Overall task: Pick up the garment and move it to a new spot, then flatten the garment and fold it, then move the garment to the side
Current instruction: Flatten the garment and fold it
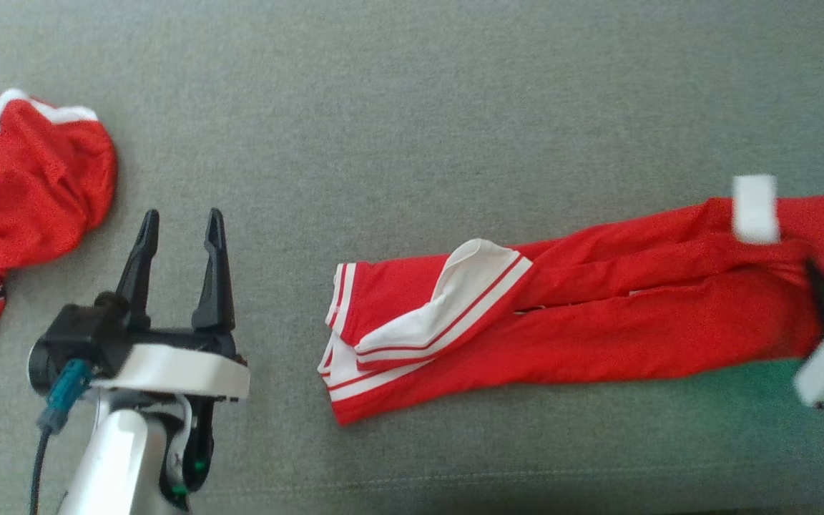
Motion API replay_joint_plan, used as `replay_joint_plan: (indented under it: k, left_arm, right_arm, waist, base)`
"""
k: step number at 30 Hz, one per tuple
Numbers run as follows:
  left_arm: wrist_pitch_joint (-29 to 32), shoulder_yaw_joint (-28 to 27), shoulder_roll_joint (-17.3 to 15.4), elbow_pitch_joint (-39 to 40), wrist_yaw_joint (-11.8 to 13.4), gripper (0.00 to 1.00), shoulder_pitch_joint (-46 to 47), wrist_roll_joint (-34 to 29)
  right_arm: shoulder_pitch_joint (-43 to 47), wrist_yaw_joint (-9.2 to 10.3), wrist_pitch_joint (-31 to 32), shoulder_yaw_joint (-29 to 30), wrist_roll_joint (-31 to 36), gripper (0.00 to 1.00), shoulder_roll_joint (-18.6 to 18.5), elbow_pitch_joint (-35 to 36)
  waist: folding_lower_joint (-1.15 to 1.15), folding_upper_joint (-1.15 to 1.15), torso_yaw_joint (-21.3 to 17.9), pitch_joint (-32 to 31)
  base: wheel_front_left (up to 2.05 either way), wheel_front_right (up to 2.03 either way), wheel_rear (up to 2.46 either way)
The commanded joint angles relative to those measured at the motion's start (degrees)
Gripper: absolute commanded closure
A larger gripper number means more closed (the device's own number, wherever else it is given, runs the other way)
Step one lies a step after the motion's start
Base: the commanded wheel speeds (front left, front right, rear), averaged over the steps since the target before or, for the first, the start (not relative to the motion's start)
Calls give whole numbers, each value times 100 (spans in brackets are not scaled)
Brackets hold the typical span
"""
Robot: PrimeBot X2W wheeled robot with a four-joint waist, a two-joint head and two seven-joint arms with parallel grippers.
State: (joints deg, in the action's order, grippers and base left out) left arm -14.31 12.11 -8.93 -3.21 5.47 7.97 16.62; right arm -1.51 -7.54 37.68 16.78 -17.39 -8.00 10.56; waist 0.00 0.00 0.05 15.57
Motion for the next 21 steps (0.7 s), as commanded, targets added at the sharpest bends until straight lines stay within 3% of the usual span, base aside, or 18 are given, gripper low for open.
replay_joint_plan:
  k: [1, 4, 5, 9, 21]
  left_arm:
    - [-69, -239, -61, 175, -16, 0, 15, -82]
    - [-69, -252, -60, 170, -10, 0, -46, -90]
    - [-69, -240, -52, 171, -12, 0, -65, -93]
    - [-69, -214, -46, 168, -10, 0, -89, -95]
    - [-69, -91, 34, 83, -31, 0, -40, -72]
  right_arm:
    - [-110, 5, 89, -236, -127, 100, -39, 349]
    - [-243, 5, 318, -786, -336, 100, 109, 659]
    - [-330, 5, 467, -1225, -505, 100, 209, 744]
    - [-497, 5, 527, -2192, -987, 100, 399, 582]
    - [-1199, 5, -753, -4606, -2538, 100, 511, -1099]
  waist:
    - [0, 0, -46, -88]
    - [0, 0, -87, -208]
    - [0, 0, -84, -262]
    - [0, 0, -40, -339]
    - [0, 0, 409, -302]
  base:
    - [0, 0, 0]
    - [0, 0, 0]
    - [0, 0, 0]
    - [0, 0, 0]
    - [0, 0, 0]
